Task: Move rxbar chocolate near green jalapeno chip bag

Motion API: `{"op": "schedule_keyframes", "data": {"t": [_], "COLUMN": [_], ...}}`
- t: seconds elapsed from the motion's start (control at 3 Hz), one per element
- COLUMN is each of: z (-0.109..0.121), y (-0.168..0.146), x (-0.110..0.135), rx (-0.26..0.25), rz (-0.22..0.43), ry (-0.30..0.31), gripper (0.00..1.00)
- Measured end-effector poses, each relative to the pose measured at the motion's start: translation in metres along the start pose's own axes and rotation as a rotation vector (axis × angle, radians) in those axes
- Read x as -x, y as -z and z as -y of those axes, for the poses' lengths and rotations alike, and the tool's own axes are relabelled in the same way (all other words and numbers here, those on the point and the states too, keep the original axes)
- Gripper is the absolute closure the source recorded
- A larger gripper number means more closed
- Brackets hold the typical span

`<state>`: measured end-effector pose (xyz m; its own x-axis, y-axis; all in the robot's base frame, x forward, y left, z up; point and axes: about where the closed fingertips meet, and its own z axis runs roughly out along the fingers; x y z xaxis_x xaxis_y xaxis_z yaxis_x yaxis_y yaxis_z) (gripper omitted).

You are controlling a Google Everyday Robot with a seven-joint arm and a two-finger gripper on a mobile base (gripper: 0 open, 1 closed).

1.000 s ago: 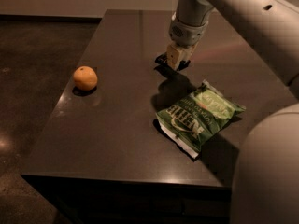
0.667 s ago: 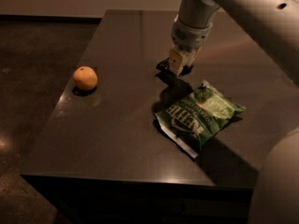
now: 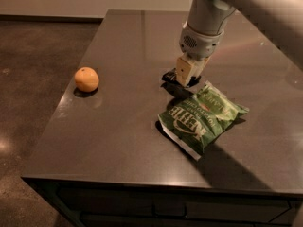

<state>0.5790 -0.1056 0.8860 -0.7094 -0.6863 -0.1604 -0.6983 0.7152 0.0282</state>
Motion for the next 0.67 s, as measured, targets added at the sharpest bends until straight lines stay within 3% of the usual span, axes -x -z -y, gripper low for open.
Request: {"op": "schedule_keyframes", "data": {"t": [0.67], "z": [0.0002], "y": [-0.0005], "x": [-0.0153], "rx": [0.012], "rz": [0.037], "ry": [-0.017], "gripper": [0.13]}}
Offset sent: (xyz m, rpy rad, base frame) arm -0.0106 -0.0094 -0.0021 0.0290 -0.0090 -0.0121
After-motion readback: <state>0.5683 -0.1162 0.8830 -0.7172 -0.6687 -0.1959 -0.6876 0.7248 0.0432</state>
